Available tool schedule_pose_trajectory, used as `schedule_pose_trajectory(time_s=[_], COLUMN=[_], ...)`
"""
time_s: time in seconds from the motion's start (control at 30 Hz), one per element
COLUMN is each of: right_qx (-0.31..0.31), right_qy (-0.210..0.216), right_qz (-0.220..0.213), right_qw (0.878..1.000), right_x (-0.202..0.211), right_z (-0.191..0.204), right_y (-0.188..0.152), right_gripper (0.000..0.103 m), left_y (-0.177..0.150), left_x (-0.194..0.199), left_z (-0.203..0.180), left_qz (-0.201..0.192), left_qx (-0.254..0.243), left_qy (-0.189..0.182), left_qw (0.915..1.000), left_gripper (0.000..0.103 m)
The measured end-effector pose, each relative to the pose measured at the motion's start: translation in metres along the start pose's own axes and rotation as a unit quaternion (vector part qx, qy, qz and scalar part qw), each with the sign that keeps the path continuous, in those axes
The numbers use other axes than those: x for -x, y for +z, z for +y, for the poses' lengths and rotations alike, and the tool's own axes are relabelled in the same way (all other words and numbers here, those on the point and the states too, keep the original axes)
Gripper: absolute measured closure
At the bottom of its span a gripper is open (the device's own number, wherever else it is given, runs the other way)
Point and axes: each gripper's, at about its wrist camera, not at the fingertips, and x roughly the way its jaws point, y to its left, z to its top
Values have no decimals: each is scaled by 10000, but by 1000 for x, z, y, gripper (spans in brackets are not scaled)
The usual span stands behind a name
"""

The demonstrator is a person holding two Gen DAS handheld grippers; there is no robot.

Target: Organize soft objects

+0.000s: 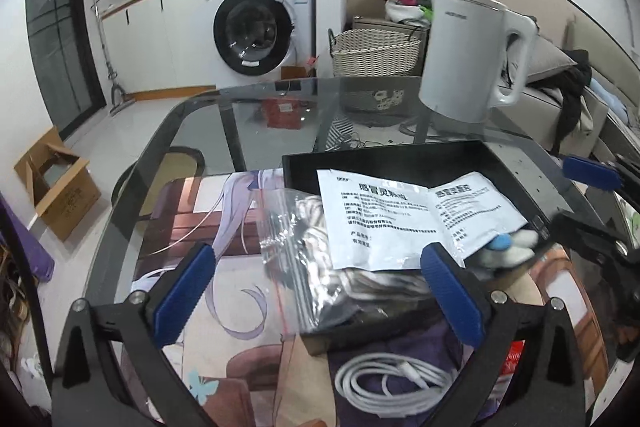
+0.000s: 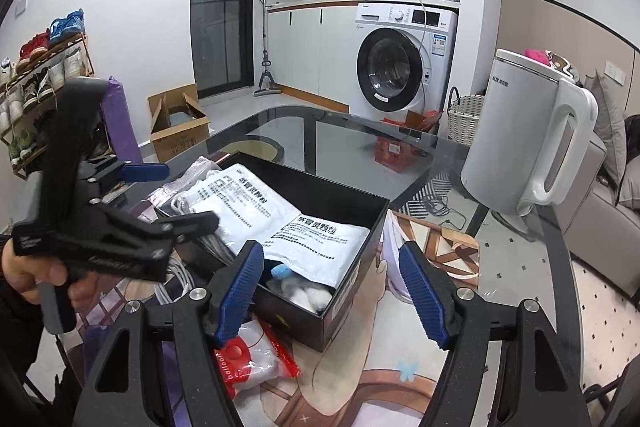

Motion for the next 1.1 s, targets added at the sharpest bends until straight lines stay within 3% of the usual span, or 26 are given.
schedule_pose_trajectory(time_s=[0.07,0.47,0.57,0.73,1.1], right_qx=[-74,-270,-370,-538,-582], right_qy=[4,107,163,329,93], right_qz=[33,168,219,264,687], right_qw=[10000,9994,9989,9977,9959], right_x=[4,23,25,27,3], right_z=[0,5,4,4,3], right_y=[-2,-35,-43,-52,-63], right_gripper=[19,5,2,1,1], left_y=[0,-19,-30,-46,-64], left_x=[-4,34,47,61,50], left_z=[1,-4,-5,-1,-9], left_qz=[13,-240,-305,-266,-65], left_qx=[65,13,-107,-86,-286], left_qy=[27,-293,-220,-258,-289], left_qw=[10000,9993,9992,9993,9992], left_gripper=[0,0,0,0,0])
